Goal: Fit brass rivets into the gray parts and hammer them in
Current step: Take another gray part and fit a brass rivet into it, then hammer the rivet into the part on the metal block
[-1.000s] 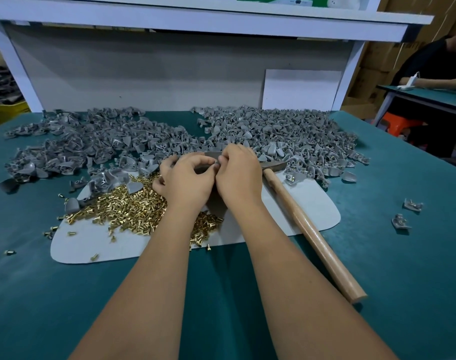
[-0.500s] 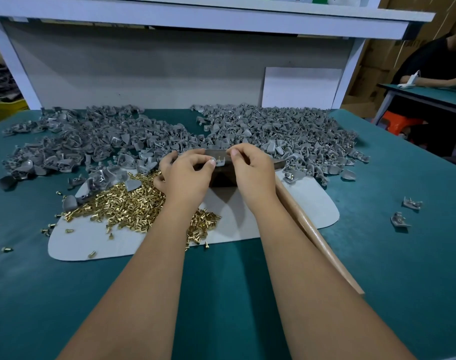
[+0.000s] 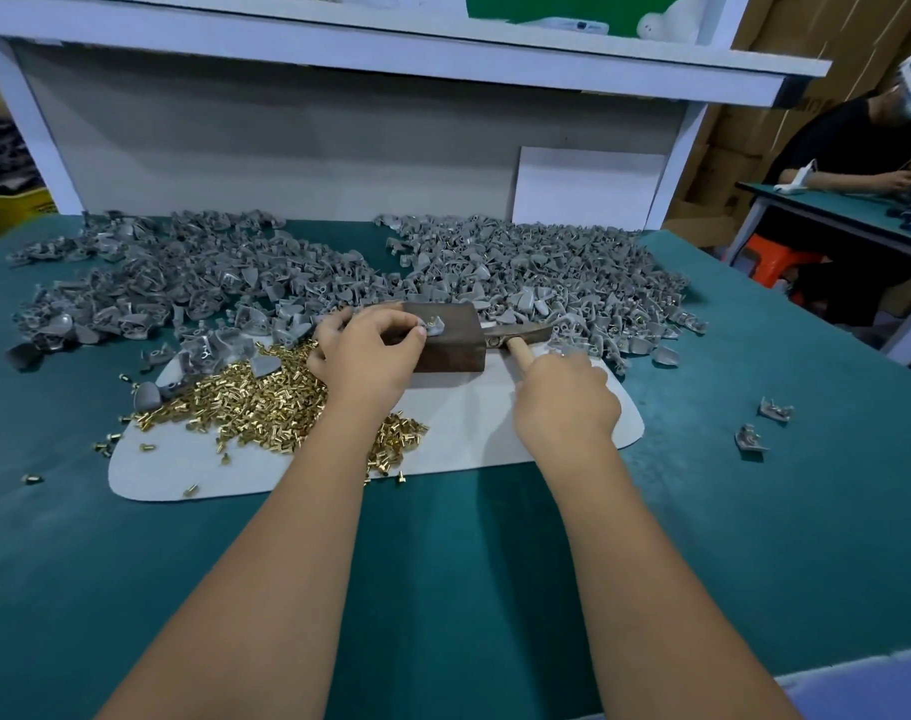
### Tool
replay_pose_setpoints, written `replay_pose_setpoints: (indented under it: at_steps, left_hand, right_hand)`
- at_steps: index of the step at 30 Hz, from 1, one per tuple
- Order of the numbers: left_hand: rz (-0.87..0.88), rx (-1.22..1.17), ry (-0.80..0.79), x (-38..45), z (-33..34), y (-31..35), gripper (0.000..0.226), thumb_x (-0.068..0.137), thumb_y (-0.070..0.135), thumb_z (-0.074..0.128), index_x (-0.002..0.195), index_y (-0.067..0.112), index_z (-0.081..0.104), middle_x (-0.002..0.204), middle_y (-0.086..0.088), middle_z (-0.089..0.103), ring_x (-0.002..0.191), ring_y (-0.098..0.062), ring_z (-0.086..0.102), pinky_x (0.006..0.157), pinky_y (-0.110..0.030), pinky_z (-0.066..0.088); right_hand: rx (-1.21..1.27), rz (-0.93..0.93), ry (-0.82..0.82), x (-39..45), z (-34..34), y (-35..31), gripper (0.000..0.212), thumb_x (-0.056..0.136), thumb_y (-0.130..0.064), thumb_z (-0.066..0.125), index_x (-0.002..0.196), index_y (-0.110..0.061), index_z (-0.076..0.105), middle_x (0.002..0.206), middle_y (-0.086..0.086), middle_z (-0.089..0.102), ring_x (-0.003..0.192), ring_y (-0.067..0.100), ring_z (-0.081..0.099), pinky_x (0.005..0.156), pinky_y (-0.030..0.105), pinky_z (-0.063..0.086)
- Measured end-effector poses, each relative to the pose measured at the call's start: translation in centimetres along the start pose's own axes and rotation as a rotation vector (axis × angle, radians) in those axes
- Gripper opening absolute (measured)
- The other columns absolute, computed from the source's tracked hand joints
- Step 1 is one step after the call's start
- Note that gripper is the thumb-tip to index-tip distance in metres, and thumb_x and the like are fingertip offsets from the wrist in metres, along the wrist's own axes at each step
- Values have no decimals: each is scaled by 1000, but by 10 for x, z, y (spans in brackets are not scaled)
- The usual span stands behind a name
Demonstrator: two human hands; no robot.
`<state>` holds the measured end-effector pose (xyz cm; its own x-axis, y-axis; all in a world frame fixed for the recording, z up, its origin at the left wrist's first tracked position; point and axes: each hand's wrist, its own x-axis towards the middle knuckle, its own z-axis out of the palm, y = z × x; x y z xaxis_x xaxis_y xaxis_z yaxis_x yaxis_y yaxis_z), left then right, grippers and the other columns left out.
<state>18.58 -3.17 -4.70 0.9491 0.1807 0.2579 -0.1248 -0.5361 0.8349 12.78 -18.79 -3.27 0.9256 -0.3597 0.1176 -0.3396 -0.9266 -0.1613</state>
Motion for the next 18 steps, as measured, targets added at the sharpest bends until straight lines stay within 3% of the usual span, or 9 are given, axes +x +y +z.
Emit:
replay_pose_setpoints:
  at_steps: [3,5,8,10,14,18]
  left_hand:
    - [-5,12,0,0,-1,1,10,90,42,66,80,43,63,127,24,59,139,-15,23,108,-40,11]
    - [-11,10,-1,-1,-2,1,10,90,42,66,80,44,63,127,23,60,140,-16,23,109,-40,10]
    - [-19,0,4,-1,-2,1,10,89,42,67,80,43,64,121,24,59,140,-15,23,109,-39,10]
    - [-21,-10,15,-1,-1,0,10,89,41,68,80,42,65,111,28,57,139,-14,23,108,-38,10]
    - [-27,-19,36,0,0,-1,10,89,41,68,79,43,65,108,28,59,138,-14,25,107,-39,11]
    - [-12,16,34,0,1,0,14,89,42,67,75,44,63,122,24,62,136,-17,26,102,-39,12]
  right_hand:
    - [13,-7,17,-1,-6,1,47,95,-12,43,140,-27,41,122,13,48,110,30,50,69,33,38]
    - [69,-8,53,-2,-8,4,37,93,-8,44,129,-18,45,116,13,54,102,31,56,64,29,38]
    - [158,47,155,-2,-15,5,25,92,-11,51,113,-9,38,95,10,62,72,29,53,45,27,22]
    - [178,45,246,-4,-21,3,20,91,-14,53,104,-10,37,82,6,58,63,26,44,44,29,17]
    - [260,2,300,-12,-28,-6,13,95,-26,50,93,-17,41,78,0,46,69,25,41,55,32,25]
    - [326,-96,263,-21,-30,-10,9,96,-23,49,104,-20,48,81,-2,49,73,25,43,57,32,27]
